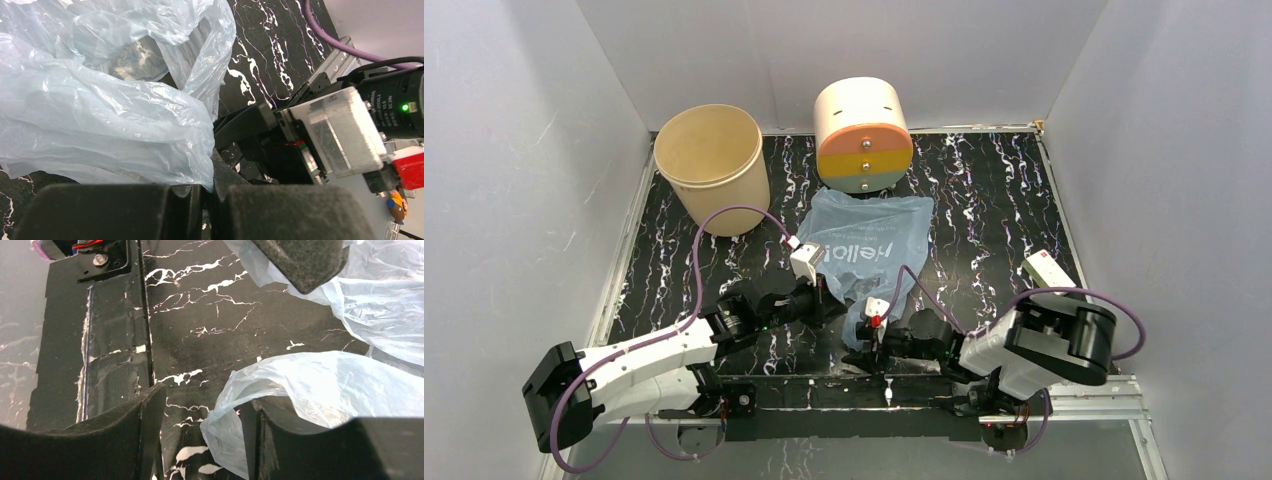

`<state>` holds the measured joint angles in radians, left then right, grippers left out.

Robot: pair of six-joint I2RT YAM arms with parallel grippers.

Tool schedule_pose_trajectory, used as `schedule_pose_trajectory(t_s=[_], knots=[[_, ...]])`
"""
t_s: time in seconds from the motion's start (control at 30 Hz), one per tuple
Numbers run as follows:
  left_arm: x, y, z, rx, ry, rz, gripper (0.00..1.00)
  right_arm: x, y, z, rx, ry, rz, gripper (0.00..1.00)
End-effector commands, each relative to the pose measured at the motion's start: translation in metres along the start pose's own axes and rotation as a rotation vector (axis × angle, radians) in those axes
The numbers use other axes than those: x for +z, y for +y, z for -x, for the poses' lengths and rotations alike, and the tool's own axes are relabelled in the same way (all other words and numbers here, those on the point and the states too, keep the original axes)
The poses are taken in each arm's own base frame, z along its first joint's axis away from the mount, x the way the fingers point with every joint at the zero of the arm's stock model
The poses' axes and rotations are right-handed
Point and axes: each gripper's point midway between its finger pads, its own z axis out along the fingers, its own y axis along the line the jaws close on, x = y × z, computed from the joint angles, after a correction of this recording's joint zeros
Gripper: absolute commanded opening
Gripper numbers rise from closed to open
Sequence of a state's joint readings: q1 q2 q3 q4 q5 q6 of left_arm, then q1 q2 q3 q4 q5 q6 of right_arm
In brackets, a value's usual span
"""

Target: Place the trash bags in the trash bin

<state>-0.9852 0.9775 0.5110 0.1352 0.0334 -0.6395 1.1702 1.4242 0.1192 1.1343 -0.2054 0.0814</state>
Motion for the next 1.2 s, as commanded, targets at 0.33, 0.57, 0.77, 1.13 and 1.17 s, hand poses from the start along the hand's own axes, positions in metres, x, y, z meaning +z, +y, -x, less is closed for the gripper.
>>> schedule_pose_trajectory(t_s=[0.33, 0.57, 0.77, 1.13, 1.17], knots=[[-0.007, -0.003, 0.011, 0.000, -0.050, -0.011, 0.00, 0.016, -0.029, 0.052, 0.054, -0.331, -0.302, 0.45], [-0.010, 0.001, 0.016, 0.005, -0.075, 0.018, 0.00, 0.018, -0.028, 0.068, 0.099, -0.410, -0.297, 0.19], [-0.015, 0.007, 0.020, 0.015, -0.088, 0.055, 0.00, 0.010, -0.023, 0.086, 0.099, -0.379, -0.293, 0.00], [-0.045, 0.013, 0.071, 0.102, -0.128, 0.230, 0.00, -0.076, -0.098, 0.173, 0.231, -0.251, -0.561, 0.00], [-0.046, 0.007, 0.083, 0.117, -0.139, 0.223, 0.00, -0.087, -0.106, 0.194, 0.223, -0.275, -0.581, 0.00]])
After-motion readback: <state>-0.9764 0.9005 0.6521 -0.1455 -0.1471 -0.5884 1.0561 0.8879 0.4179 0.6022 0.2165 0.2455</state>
